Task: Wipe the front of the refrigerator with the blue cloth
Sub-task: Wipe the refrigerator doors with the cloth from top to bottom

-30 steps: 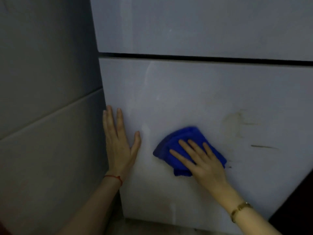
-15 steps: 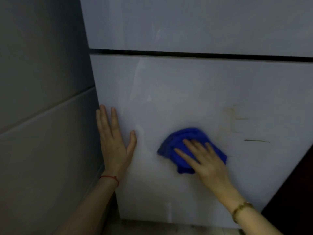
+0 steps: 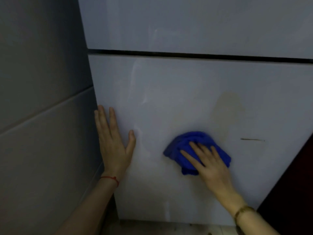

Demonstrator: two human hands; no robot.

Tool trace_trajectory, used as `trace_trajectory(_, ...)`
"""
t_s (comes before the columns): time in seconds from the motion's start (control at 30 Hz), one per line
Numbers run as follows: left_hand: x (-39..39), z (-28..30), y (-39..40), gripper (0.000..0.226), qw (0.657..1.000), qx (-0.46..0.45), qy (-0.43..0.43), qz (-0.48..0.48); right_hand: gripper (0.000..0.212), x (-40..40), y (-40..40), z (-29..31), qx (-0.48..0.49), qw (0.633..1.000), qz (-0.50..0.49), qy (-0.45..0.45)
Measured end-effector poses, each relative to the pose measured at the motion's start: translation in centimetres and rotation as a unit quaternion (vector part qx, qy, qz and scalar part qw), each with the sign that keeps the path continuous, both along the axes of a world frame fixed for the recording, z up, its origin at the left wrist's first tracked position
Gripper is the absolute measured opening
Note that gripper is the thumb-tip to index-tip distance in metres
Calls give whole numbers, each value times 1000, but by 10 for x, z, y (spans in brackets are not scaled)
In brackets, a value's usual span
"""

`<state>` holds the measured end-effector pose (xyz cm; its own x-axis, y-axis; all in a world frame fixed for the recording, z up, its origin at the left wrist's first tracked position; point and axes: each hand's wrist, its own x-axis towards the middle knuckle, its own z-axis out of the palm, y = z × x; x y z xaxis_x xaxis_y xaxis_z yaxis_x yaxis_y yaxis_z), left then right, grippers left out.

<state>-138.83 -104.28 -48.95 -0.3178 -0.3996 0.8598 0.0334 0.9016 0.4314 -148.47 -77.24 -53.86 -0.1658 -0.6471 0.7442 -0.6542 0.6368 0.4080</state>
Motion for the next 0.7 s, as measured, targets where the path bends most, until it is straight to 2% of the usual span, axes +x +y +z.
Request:
trace_trajectory(0.07,0,1,1,77,1000,1,1,0,76,-6,10,27,-71,997,-15,5)
trace_trajectory(0.17,-3,2,6,77,1000,6,6,13,50,-6,-11,97,-236,972,10,-14)
trace_trajectory(0.23,-5,4,15,77,1000,4,6,20,43,-3,-30,114,-274,961,25,-14)
trace_trajectory(0.3,-8,5,24,78,1000,1,6,18,48,-2,-36,92,-222,974,49,-8)
trace_trajectory(0.43,-15,4,30,79,1000,7,13,22,63,-4,-6,-21,-1,999,49,2)
trace_trajectory(0.53,-14,1,27,78,1000,-6,7,23,76,-10,29,-41,34,999,18,9)
trace_trajectory(0.57,-13,1,26,78,1000,-11,3,25,78,-13,36,-30,10,1000,1,17)
trace_trajectory(0.63,-13,1,25,78,1000,-11,-2,24,79,-15,35,13,-109,994,-21,12)
trace_trajectory(0.7,-14,1,27,78,1000,-5,-4,27,65,-15,14,61,-252,968,-4,-8)
